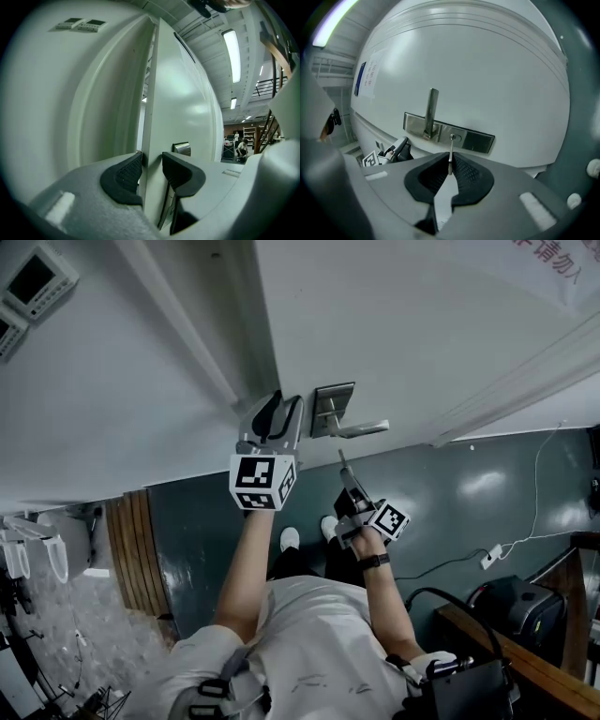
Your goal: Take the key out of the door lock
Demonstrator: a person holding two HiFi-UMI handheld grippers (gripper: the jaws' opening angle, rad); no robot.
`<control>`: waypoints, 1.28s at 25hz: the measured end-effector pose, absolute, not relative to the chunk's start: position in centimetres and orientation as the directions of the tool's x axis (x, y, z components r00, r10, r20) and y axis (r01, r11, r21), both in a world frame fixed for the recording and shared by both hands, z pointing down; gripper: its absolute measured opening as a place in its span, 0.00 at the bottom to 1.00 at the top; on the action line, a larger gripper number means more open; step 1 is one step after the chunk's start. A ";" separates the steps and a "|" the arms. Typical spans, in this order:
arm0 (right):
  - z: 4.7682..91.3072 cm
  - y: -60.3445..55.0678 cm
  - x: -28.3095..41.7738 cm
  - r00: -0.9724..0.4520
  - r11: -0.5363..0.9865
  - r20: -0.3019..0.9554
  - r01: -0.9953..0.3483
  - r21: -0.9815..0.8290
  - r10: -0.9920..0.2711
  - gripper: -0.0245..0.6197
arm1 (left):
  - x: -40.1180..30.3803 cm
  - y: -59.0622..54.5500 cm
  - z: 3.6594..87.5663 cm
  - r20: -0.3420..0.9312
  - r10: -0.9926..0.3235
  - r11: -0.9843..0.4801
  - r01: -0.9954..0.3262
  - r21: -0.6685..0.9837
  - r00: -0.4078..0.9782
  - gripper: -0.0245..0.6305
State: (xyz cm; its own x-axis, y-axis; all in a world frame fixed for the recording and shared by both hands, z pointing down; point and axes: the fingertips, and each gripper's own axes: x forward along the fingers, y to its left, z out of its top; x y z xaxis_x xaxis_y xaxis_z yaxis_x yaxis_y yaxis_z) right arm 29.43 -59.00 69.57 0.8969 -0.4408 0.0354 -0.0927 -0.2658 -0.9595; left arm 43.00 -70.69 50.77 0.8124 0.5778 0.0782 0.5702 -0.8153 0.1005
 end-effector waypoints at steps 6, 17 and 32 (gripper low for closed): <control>65.4 -58.5 27.2 0.883 -0.515 0.145 -0.121 -0.849 -0.447 0.08 | 40.9 -71.0 50.5 0.070 0.604 -0.795 0.593 0.126 0.794 0.18; 56.7 -58.4 23.4 0.926 -0.787 0.113 -0.237 -0.569 -0.360 0.08 | 30.9 -70.4 50.2 0.091 0.614 -0.789 0.606 0.100 0.784 0.10; 48.0 -56.3 11.9 0.897 -0.890 0.053 -0.425 -0.168 -0.438 0.08 | 15.0 -65.4 46.9 0.102 0.524 -0.851 0.524 0.033 0.845 0.04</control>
State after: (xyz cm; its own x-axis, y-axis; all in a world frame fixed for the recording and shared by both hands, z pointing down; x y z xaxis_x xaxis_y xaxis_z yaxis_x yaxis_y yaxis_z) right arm 11.94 -56.25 47.99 0.8973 -0.4383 0.0528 -0.4247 -0.8897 -0.1676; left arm 15.01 -65.41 46.88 0.8454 0.5244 0.1021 0.5240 -0.8511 0.0328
